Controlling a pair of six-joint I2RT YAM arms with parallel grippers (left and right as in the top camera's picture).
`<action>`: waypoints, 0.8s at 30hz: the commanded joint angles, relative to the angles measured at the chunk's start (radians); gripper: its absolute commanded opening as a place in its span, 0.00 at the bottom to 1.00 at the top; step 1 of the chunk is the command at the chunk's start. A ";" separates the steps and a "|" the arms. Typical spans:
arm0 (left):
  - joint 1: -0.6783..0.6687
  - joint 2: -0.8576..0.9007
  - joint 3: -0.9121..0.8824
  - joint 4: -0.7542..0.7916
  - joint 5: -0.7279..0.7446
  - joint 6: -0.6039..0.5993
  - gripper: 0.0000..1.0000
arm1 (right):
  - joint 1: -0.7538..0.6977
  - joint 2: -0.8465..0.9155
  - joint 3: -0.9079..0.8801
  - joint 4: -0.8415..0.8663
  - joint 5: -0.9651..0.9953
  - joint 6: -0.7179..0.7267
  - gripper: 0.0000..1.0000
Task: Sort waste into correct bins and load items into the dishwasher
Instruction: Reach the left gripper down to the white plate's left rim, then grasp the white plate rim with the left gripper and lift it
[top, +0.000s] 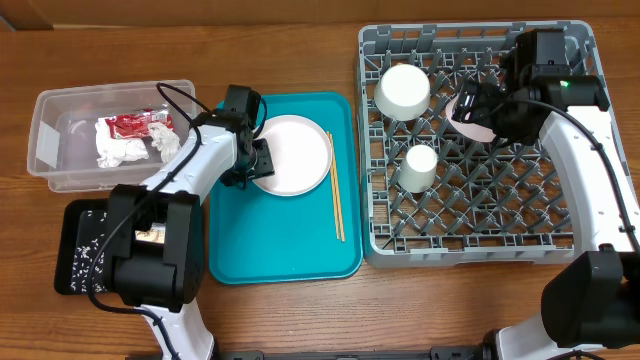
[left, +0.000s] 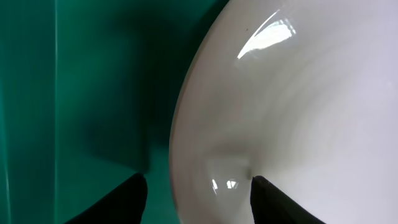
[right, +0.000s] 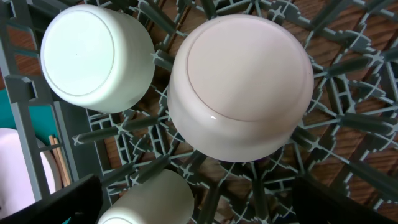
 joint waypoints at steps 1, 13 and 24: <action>0.006 0.007 -0.005 0.006 -0.012 -0.007 0.57 | 0.003 -0.010 -0.003 0.002 -0.002 -0.002 1.00; 0.006 0.040 -0.006 0.040 -0.004 -0.007 0.34 | 0.003 -0.010 -0.003 0.002 -0.002 -0.002 1.00; 0.019 0.036 0.066 -0.039 -0.030 -0.003 0.04 | 0.003 -0.010 -0.003 0.002 -0.002 -0.002 1.00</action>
